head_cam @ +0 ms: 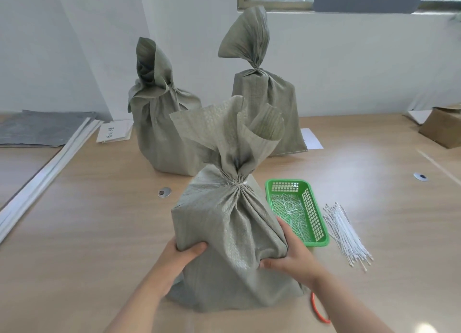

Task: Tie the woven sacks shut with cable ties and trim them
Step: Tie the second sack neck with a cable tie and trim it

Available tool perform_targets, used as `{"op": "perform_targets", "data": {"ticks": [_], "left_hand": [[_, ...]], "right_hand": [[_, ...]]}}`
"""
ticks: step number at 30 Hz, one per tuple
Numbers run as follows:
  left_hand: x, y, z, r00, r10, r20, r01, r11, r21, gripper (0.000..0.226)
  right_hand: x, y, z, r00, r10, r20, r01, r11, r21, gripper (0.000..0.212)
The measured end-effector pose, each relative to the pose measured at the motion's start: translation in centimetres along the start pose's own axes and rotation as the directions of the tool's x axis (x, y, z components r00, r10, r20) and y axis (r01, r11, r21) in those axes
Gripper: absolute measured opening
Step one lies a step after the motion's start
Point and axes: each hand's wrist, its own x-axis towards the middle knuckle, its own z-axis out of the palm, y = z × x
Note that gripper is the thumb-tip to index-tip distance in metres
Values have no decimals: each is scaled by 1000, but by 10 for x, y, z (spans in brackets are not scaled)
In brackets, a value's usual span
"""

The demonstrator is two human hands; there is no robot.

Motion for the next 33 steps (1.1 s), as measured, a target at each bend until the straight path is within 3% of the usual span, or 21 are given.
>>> {"op": "perform_targets", "data": {"ticks": [5, 11, 14, 17, 21, 27, 29, 31, 32, 33], "left_hand": [[-25, 18, 4, 996, 41, -82, -37, 998, 54, 104], [-76, 61, 26, 964, 131, -233, -106, 988, 116, 94], [-99, 82, 45, 931, 215, -294, -170, 970, 172, 100], [-113, 105, 64, 910, 250, -330, -207, 965, 160, 77], [-112, 124, 80, 897, 303, -323, -257, 950, 178, 86], [-84, 146, 105, 928, 262, -266, -230, 962, 145, 15], [-76, 154, 116, 932, 284, -224, -261, 957, 127, 27], [-69, 160, 129, 936, 308, -169, -287, 948, 137, 67], [-67, 163, 138, 937, 302, -178, -280, 950, 141, 69], [-63, 164, 145, 939, 296, -177, -273, 952, 140, 56]], "right_hand": [[-1, -10, -1, 997, -71, 14, 71, 996, 52, 88], [1, -38, -18, 973, -205, 106, 195, 976, 97, 86], [1, -61, -35, 947, -279, 157, 260, 957, 132, 80], [2, -80, -54, 929, -329, 172, 302, 939, 165, 79], [-2, -98, -79, 921, -366, 132, 342, 923, 174, 81], [-9, -110, -112, 941, -337, 31, 325, 926, 189, 77], [-12, -112, -124, 941, -337, 0, 331, 924, 192, 76], [-12, -110, -138, 942, -334, -20, 332, 925, 185, 76], [-13, -109, -146, 943, -333, -25, 331, 925, 187, 76], [-15, -107, -155, 942, -333, -30, 332, 924, 191, 76]]}}
